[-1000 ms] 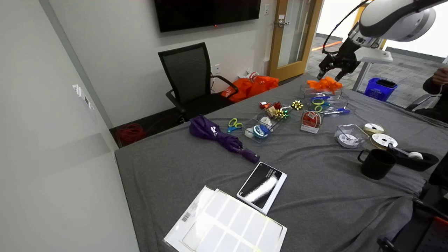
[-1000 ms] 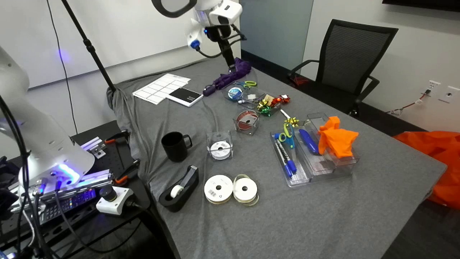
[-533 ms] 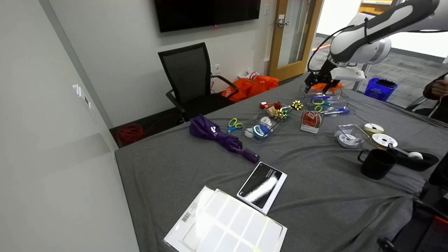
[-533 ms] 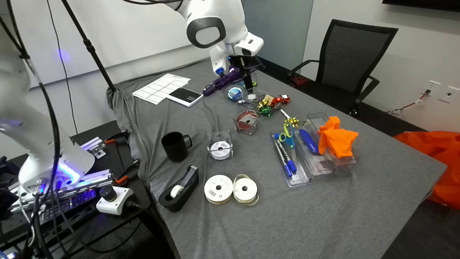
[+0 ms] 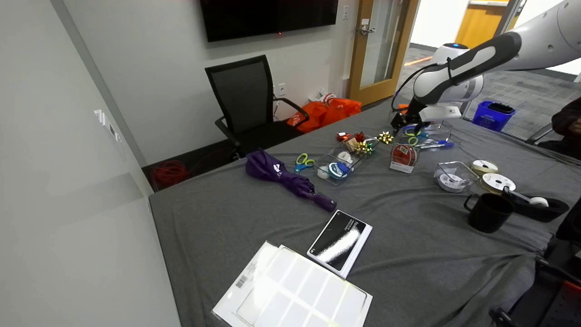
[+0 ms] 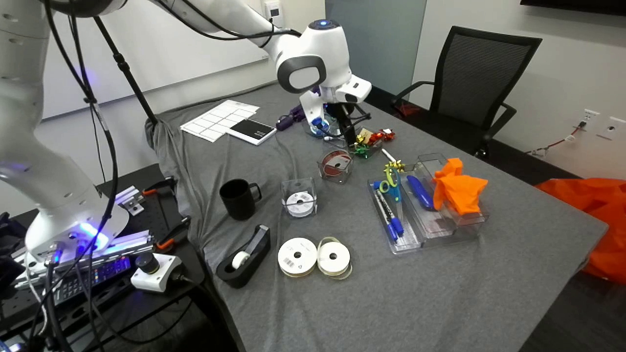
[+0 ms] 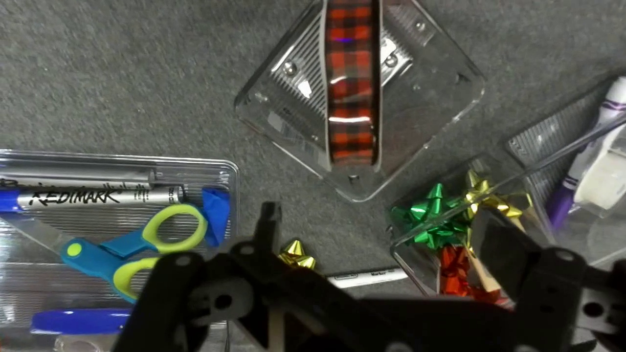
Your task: Pick up the roll of red ribbon tape and put it in the middle clear container with cello tape
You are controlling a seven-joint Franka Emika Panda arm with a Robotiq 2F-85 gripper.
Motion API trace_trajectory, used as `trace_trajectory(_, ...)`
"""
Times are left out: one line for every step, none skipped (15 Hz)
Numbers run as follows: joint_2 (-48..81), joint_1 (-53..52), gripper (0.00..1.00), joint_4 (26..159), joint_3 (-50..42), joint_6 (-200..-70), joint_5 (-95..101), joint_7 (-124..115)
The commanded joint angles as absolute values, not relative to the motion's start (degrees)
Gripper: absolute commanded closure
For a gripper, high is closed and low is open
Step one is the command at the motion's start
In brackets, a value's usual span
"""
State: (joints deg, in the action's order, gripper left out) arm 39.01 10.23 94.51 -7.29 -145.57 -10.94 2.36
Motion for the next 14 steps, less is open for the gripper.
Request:
trace_trajectory(41.81,13.27,0.00,92.37,-4.51,-147.09,-10.06,5.95)
trace_trajectory(42.15,13.94,0.00,92.36,-3.76,-147.18,-10.39,6.95)
trace_trajectory(42.39,14.55,0.00,92.31,-3.06,-147.15,-10.76,7.72)
trace_trajectory(42.49,15.12,0.00,92.53,-2.34,-146.99,-11.21,8.20)
trace_trajectory(42.49,15.60,0.00,92.75,-1.70,-146.61,-11.62,8.38)
trace_trajectory(42.54,15.97,0.00,92.84,-1.22,-146.29,-11.89,8.36)
trace_trajectory(42.60,16.30,0.00,92.94,-0.76,-145.94,-12.24,8.14)
trace_trajectory(42.71,16.50,0.00,92.97,-0.47,-145.63,-12.46,7.95)
trace_trajectory(42.83,16.61,0.00,93.07,-0.24,-145.42,-12.69,7.70)
trace_trajectory(42.95,16.56,0.00,93.15,-0.24,-145.18,-12.76,7.32)
trace_trajectory(42.99,16.51,0.00,93.29,-0.26,-145.05,-12.81,7.07)
trace_trajectory(42.96,16.38,0.00,93.43,-0.38,-144.74,-12.75,6.73)
trace_trajectory(42.87,16.29,0.00,93.59,-0.47,-144.37,-12.75,6.48)
trace_trajectory(42.80,16.16,0.11,93.71,-0.64,-143.93,-12.65,6.17)
